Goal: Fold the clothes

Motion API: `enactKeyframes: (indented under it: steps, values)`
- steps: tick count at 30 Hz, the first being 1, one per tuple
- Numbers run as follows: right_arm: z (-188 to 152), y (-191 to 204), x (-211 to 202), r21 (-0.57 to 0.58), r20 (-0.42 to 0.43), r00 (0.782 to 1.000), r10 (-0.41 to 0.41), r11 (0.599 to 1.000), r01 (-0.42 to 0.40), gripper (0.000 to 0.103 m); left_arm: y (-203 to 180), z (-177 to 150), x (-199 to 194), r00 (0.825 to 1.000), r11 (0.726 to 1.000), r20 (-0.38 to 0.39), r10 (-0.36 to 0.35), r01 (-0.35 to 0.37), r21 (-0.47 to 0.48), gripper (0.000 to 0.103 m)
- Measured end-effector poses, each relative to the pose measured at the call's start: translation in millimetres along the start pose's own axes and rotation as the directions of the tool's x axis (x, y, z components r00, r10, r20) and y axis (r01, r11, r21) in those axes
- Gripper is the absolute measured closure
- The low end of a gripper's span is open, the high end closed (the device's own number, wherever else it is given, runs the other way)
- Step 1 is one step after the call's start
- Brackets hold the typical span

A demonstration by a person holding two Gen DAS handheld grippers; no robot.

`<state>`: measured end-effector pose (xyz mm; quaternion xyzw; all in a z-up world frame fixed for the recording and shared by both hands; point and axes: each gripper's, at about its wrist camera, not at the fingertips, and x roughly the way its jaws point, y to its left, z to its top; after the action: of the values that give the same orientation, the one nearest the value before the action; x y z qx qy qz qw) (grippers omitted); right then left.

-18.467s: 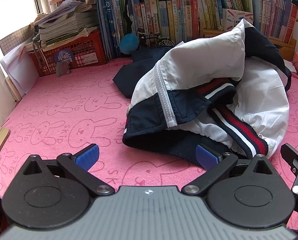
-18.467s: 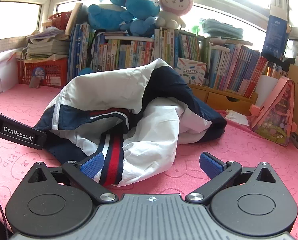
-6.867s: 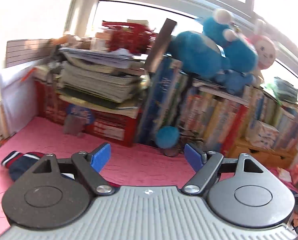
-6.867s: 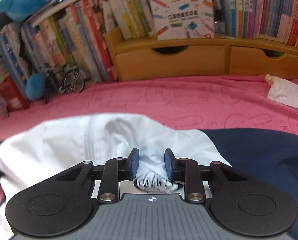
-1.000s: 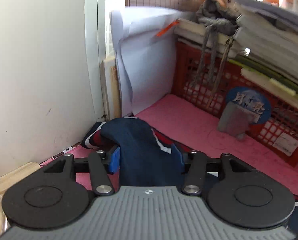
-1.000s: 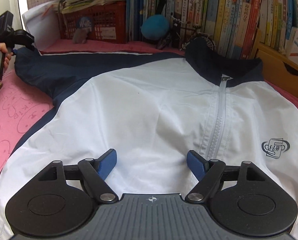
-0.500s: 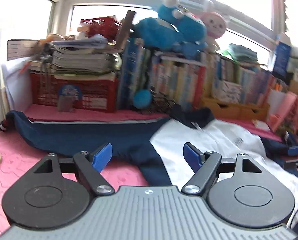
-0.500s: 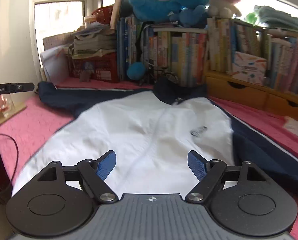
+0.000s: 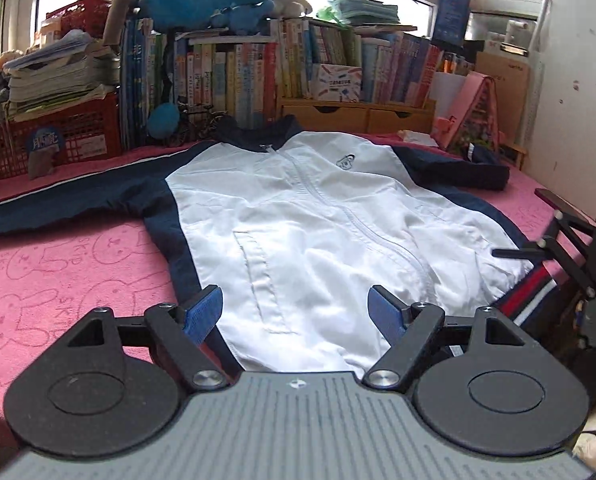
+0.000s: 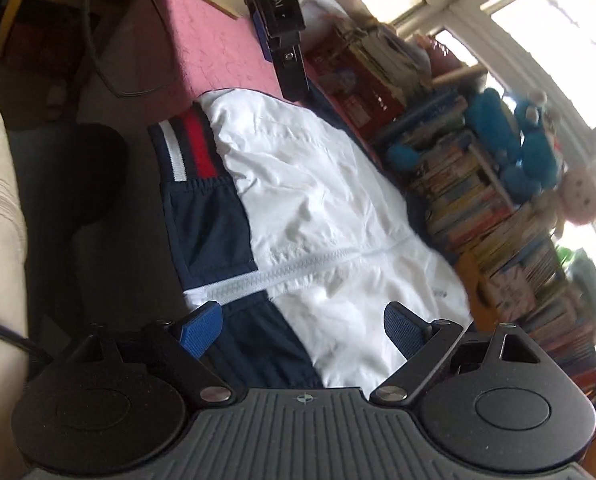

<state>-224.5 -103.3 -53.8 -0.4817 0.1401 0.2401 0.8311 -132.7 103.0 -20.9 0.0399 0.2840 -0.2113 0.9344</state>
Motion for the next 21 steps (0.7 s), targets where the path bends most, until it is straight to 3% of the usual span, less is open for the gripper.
enactKeyframes:
  steps: [5, 7, 9, 11, 13, 14, 17, 21]
  values:
    - [5, -51, 9, 0.233, -0.017, 0.999, -0.035, 0.972, 0.038, 0.015, -20, -20, -10, 0.998, 0.996, -0.040, -0.051, 0.054, 0.071, 0.017]
    - [-3, -60, 0, 0.232, 0.008, 0.996, 0.093, 0.968, -0.093, 0.014, -25, -28, -9, 0.997, 0.995, -0.058, -0.042, 0.047, 0.091, 0.017]
    - [-10, -46, -8, 0.148, 0.009, 0.982, 0.191, 0.971, -0.190, 0.013, -28, -35, -7, 0.997, 0.995, -0.076, -0.032, 0.038, 0.088, 0.017]
    - [-15, -16, -9, 0.004, -0.013, 0.976, 0.217, 0.976, -0.217, 0.013, -28, -38, -5, 0.996, 0.997, -0.085, -0.032, 0.038, 0.063, 0.017]
    - [-15, 16, -5, -0.114, -0.019, 0.986, 0.165, 0.979, -0.166, 0.014, -30, -38, -2, 0.996, 0.998, -0.087, -0.030, 0.035, 0.049, 0.017]
    - [-13, 20, -1, -0.112, -0.018, 0.991, 0.134, 0.984, -0.135, 0.016, -33, -38, -1, 0.996, 0.998, -0.085, -0.029, 0.034, 0.054, 0.017]
    - [3, -11, 4, 0.110, 0.009, 0.997, 0.078, 0.991, -0.079, 0.016, -44, -40, 1, 0.997, 0.996, -0.071, -0.032, 0.038, 0.082, 0.016]
    - [11, -62, 1, 0.372, 0.041, 0.999, -0.020, 0.928, 0.003, 0.016, -60, -40, 14, 1.000, 0.996, -0.017, 0.008, -0.006, 0.087, 0.014]
